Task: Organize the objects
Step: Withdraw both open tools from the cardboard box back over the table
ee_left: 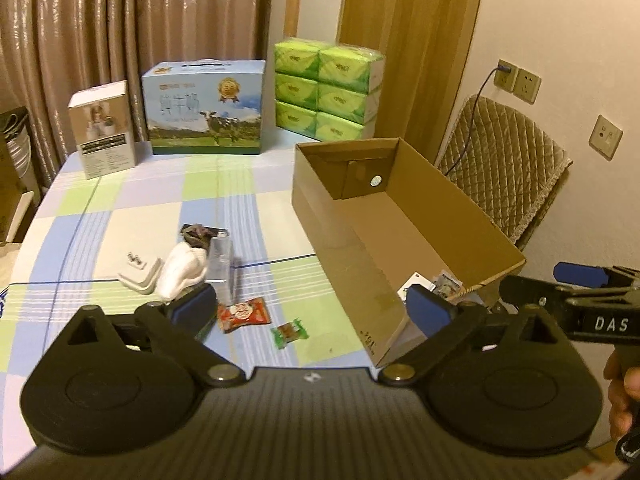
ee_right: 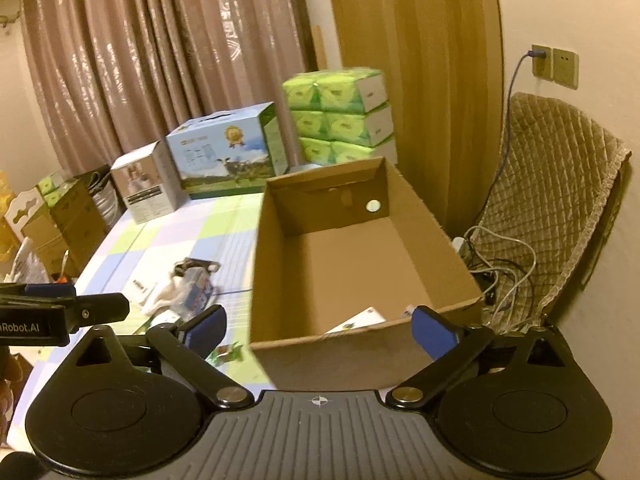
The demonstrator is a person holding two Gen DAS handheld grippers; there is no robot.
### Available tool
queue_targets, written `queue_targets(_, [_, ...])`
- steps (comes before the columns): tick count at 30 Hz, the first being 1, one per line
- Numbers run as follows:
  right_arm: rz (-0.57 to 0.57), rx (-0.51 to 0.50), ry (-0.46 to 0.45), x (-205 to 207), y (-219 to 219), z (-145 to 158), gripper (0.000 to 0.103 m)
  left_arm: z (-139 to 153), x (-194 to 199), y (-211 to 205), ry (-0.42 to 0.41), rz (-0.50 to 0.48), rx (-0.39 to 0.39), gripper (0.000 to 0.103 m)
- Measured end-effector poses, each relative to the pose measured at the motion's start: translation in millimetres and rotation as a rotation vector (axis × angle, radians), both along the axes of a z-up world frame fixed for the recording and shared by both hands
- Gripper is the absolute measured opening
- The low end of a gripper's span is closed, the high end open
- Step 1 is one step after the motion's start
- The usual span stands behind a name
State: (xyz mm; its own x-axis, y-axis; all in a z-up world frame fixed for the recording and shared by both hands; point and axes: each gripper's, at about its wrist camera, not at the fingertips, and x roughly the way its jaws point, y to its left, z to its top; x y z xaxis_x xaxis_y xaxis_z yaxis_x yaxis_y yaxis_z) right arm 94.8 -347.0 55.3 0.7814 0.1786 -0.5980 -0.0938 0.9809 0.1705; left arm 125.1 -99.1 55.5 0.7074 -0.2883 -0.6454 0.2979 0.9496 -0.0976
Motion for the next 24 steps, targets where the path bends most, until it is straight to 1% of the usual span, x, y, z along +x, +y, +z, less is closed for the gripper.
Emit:
queue_targets(7, [0.049, -0.007, 0.003, -12.4, 27.8, 3.9, 0.101, 2.8, -19.2, 28.2, -0.008, 0.039, 0.006, 0.102])
queue_targets(14, [0.097, 0.010, -0.008, -19.5, 51.1, 6.4, 0.101, -2.9, -35.6, 66.3, -0.008, 0.086, 0.026, 0.102])
queue_targets(20, [0.150, 0.012, -0.011, -24.6, 73.7, -1.1, 0.101, -14.5, -42.3, 103.9, 0.026, 0.154, 0.016, 0.102])
queue_targets(24, [0.182, 0.007, 0.001, -26.9, 87.6, -9.4, 0.101, -20.7, -44.4, 120.5, 0.040, 0.180, 0.017, 0.102])
